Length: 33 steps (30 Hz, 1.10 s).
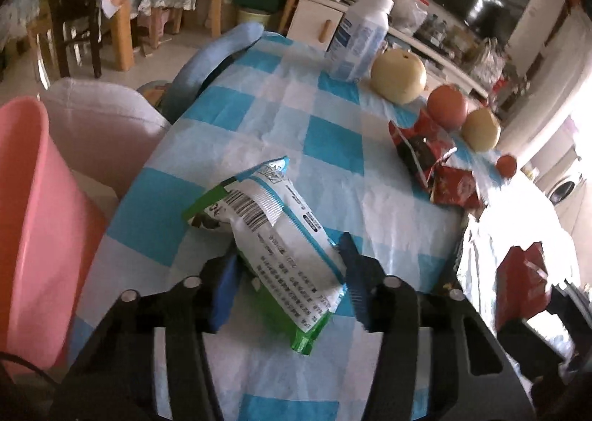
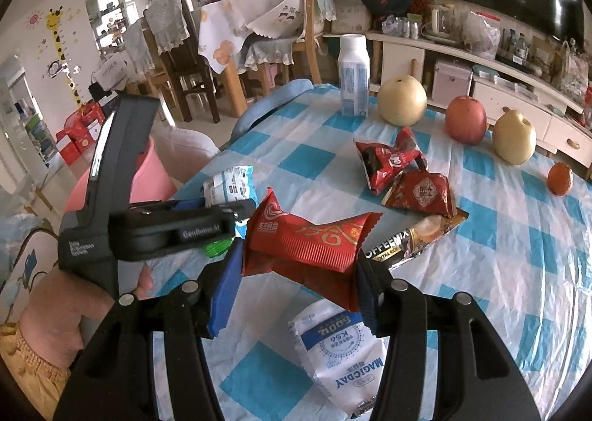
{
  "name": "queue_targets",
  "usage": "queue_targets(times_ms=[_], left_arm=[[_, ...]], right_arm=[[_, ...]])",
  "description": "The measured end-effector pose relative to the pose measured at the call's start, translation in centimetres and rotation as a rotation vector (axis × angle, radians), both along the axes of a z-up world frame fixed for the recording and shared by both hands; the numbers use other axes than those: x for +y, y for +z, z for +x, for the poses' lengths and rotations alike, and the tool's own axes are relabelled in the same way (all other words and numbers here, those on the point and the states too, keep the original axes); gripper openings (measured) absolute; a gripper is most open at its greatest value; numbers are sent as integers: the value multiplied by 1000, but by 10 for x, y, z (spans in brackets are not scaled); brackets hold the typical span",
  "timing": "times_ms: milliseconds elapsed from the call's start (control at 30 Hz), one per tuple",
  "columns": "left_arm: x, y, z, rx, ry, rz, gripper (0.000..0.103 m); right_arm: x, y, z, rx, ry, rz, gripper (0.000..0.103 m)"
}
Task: Collect trash
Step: 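Lift and carry the packet and red wrapper in both grippers over the pink basin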
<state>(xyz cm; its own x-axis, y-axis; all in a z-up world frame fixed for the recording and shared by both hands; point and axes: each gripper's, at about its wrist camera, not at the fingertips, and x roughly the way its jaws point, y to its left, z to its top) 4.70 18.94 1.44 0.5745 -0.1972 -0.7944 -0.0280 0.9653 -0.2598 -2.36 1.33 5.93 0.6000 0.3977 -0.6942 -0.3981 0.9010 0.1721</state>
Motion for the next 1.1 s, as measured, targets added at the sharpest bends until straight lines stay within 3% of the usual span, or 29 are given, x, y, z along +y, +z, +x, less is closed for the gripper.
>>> queue_targets(times_ms=[267, 533, 733, 1000, 1100], left_arm=[[15, 10, -6, -30, 23, -70, 45], [61, 54, -28, -142, 105, -103, 45], [127, 88, -59, -234, 280, -66, 45], [208, 94, -88, -261, 481, -116, 46], [222, 91, -88, -250, 512, -139, 46]], right_arm=[[4, 5, -1, 0, 3, 36, 55], [38, 20, -12, -30, 58, 61, 55], [95, 33, -20, -58, 156, 73, 55], [199, 48, -20, -102, 316, 64, 56], [234, 45, -14, -124, 347, 34, 65]])
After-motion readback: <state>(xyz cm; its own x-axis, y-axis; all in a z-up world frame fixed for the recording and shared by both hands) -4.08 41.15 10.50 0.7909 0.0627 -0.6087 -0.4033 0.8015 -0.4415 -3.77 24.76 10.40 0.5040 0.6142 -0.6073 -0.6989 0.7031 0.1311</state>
